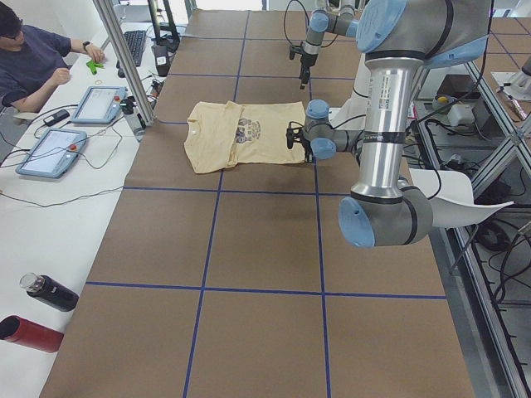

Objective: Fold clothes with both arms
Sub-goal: 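Grasp the hem corners nearest the robot with both grippers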

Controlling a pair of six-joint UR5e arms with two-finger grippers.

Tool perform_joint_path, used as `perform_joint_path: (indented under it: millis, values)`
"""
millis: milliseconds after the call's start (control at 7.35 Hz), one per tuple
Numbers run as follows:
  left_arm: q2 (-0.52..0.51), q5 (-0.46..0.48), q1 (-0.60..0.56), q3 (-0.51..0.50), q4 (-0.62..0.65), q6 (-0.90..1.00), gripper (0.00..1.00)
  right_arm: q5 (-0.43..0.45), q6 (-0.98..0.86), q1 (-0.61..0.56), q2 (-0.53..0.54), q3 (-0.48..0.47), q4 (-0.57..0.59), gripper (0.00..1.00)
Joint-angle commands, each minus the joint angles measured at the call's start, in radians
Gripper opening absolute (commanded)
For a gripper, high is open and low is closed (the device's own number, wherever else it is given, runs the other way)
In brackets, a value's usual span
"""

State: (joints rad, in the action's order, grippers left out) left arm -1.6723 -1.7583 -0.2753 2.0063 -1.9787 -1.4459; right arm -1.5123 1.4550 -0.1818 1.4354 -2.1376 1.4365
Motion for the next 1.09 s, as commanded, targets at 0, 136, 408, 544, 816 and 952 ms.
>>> perform_joint_path:
  millis: [0, 136, 408, 544, 816, 952]
  values:
    - [-0.001, -0.001, 0.001, 0.003, 0.006, -0.001, 0.00, 0.069, 0.061, 0.062, -0.059, 0.059, -0.001, 0.93]
    - [-0.001, -0.001, 0.001, 0.003, 0.006, -0.001, 0.00, 0.073, 0.061, 0.065, -0.076, 0.089, -0.004, 0.82]
    - [-0.001, -0.001, 0.001, 0.003, 0.004, -0.001, 0.00, 0.087, 0.055, 0.065, -0.095, 0.113, -0.008, 0.70]
    - [-0.001, -0.001, 0.001, 0.003, 0.006, -0.001, 0.00, 0.087, 0.047, 0.061, -0.095, 0.116, -0.008, 0.63]
    - [-0.003, -0.001, 0.001, 0.005, 0.004, -0.001, 0.00, 0.096, 0.045, 0.053, -0.096, 0.123, -0.010, 0.57]
    - [-0.003, -0.001, 0.001, 0.005, 0.004, -0.002, 0.00, 0.102, 0.045, 0.053, -0.096, 0.124, -0.010, 0.52]
